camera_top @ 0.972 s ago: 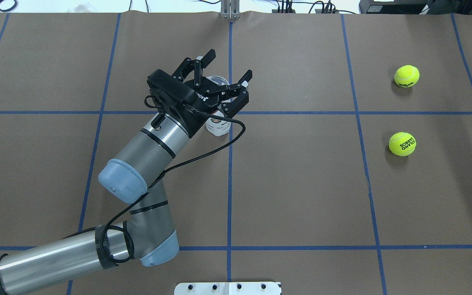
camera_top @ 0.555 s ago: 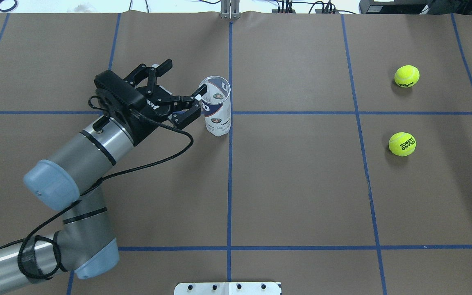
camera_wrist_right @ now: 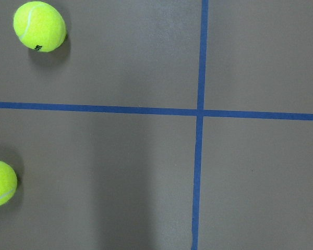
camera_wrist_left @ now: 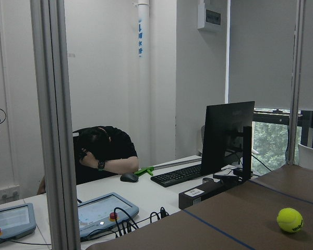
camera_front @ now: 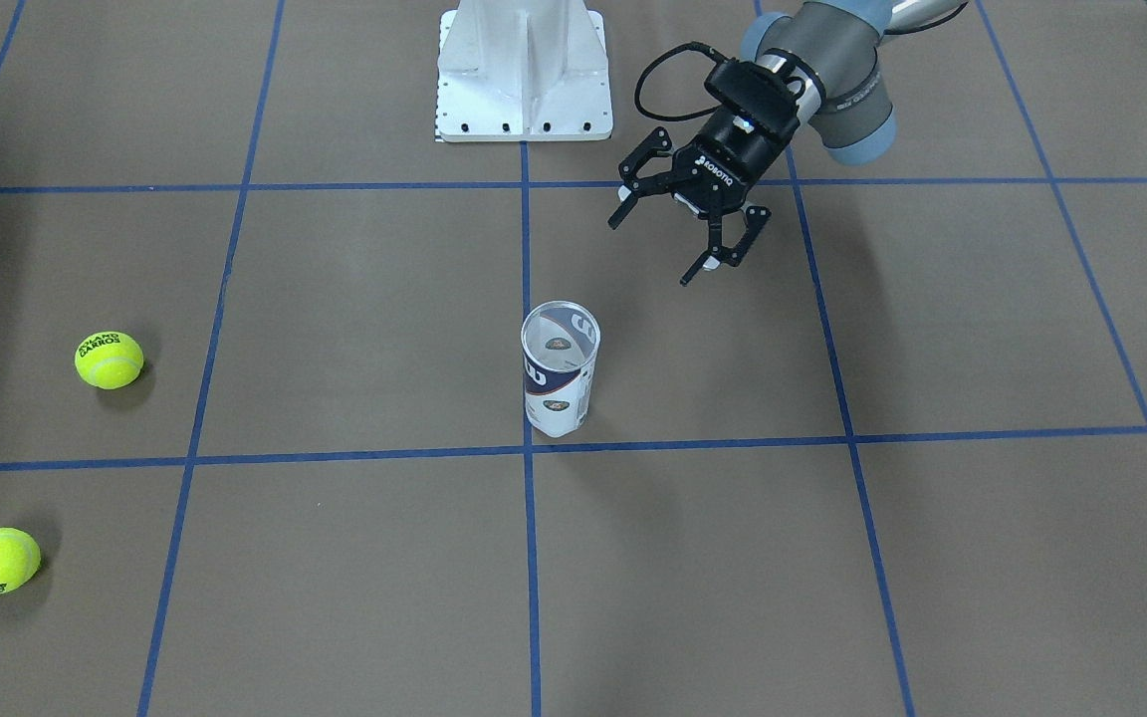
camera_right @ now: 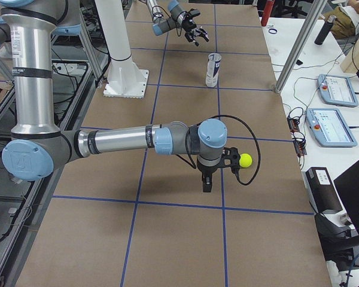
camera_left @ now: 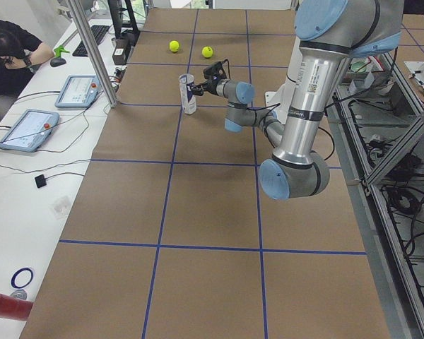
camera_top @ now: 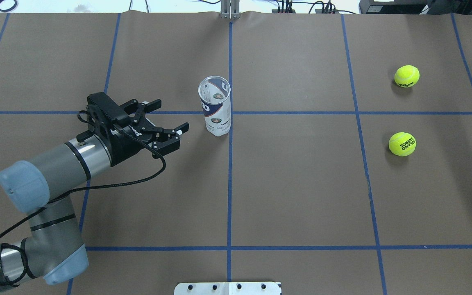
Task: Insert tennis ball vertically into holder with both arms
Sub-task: 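Open the left gripper and draw it back from the can, then grip the can with the left gripper while the right grasps a yellow ball, then carry the yellow ball with the right gripper above the can's open top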
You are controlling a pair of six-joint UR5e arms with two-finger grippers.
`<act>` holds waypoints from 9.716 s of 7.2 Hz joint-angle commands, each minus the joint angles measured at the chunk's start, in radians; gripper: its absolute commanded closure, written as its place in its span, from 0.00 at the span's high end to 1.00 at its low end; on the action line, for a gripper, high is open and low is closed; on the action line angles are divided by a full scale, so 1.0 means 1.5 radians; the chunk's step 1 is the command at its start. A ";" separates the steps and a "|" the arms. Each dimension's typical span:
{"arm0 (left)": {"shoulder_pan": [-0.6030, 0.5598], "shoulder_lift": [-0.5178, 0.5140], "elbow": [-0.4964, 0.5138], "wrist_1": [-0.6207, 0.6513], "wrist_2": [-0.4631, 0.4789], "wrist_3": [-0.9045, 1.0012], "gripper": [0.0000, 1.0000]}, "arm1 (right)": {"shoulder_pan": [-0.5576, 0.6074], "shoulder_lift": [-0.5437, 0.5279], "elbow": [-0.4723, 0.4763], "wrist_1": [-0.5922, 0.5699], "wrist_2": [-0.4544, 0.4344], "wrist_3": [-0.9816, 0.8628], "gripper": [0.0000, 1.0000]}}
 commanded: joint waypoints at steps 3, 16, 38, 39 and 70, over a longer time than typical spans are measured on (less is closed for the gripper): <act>0.011 -0.031 0.066 0.094 -0.022 -0.050 0.99 | -0.025 0.013 -0.002 -0.006 -0.004 0.000 1.00; 0.010 -0.066 0.103 0.093 -0.021 -0.050 0.99 | -0.374 0.049 0.018 0.228 -0.082 0.413 1.00; 0.017 -0.139 0.213 0.079 0.035 -0.056 0.99 | -0.347 0.251 -0.052 0.219 -0.015 0.468 0.00; 0.020 -0.150 0.221 0.079 0.039 -0.056 0.99 | -0.347 0.261 -0.050 0.218 -0.015 0.478 0.00; 0.035 -0.271 0.366 0.043 0.127 -0.070 0.98 | -0.486 0.548 -0.057 0.223 -0.072 0.881 0.00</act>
